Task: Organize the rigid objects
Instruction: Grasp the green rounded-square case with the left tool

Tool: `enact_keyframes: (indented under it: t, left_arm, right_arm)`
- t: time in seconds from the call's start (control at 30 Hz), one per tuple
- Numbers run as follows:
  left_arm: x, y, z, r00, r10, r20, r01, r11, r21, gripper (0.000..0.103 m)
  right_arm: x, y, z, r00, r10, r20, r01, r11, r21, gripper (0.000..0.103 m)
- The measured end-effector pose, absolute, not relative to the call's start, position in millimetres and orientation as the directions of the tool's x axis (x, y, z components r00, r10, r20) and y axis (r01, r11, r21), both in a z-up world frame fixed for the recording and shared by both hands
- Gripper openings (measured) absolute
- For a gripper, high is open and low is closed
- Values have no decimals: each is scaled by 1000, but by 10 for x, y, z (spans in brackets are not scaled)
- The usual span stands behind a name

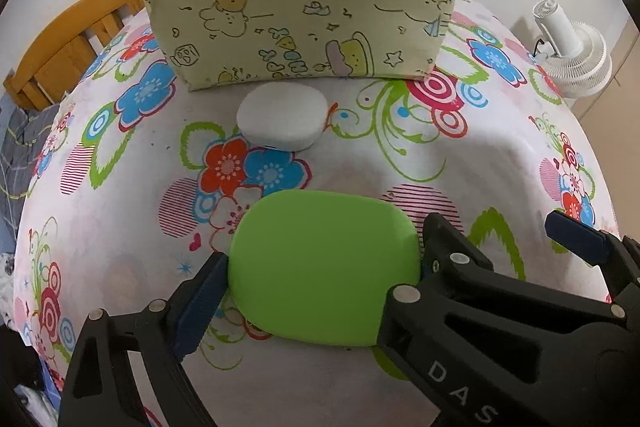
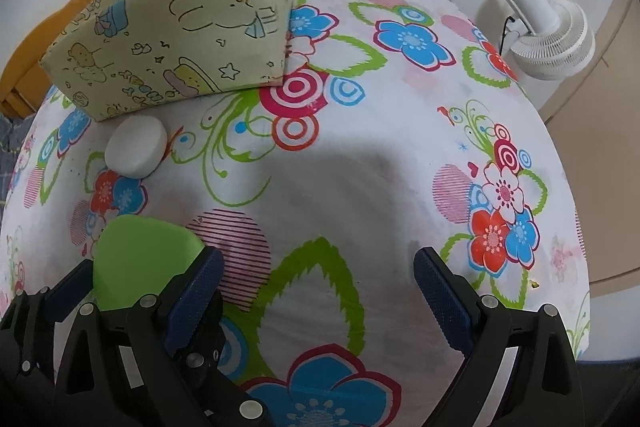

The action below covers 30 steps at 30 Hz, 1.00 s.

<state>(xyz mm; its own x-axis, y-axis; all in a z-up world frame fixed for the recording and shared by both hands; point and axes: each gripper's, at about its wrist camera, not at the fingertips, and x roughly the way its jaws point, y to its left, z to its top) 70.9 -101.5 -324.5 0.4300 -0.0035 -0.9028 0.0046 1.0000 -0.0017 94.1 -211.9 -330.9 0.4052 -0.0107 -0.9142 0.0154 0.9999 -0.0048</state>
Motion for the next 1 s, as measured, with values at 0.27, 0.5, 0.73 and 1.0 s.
enact_keyframes:
  t: [0.27, 0.5, 0.73, 1.0]
  left_arm:
    - [764, -784, -3150, 446, 18, -895, -10, 1000, 15, 95]
    - [828, -511, -3106, 451, 41, -892, -26, 999, 33, 95]
    - [903, -264, -3119, 443, 69, -894, -58, 997, 48, 95]
    - [1071, -86, -3164, 438, 70, -896, -58, 997, 50, 95]
  right_arm:
    - [1030, -1869, -3237, 423, 19, -906, -12, 1000, 15, 98]
    - [1106, -1544, -3203, 436, 49, -899, -54, 998, 28, 98]
    - [1207, -1267, -3221, 440, 77, -895, -96, 995, 39, 98]
    - [1376, -1082, -3266, 445, 80, -892, -112, 993, 33, 98]
